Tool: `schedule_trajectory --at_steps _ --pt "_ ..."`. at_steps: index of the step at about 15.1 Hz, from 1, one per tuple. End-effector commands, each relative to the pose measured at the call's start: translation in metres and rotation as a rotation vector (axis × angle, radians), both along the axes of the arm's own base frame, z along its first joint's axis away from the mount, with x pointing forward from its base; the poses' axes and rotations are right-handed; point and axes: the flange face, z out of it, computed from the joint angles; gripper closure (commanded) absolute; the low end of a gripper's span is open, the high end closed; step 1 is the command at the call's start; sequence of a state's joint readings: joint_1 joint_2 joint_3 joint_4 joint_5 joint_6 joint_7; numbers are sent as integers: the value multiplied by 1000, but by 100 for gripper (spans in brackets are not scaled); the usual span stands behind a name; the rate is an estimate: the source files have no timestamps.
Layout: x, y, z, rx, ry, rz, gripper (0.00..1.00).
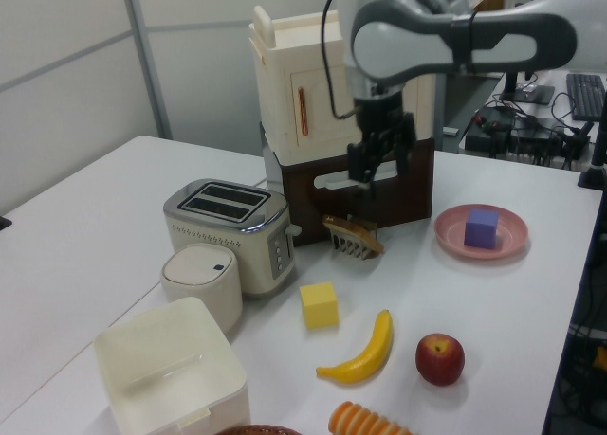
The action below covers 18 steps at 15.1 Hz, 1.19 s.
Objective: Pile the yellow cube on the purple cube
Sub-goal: 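Move the gripper from above the oven toward the yellow cube, then lower the open gripper over the yellow cube and close on it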
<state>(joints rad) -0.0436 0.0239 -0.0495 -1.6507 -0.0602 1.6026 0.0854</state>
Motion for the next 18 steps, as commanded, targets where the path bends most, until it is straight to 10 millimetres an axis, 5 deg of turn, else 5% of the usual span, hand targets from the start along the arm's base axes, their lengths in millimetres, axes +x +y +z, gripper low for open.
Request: schedule_trajectory --at_steps 1,4,7,9,18 --pt "53 37 -61 6 -44 187 0" --pt "84 54 -104 -10 -94 357 0" --pt "99 65 -145 -14 -66 493 0" --pt "105 89 -174 -51 -36 566 0" --pt "106 88 -237 -131 73 643 0"
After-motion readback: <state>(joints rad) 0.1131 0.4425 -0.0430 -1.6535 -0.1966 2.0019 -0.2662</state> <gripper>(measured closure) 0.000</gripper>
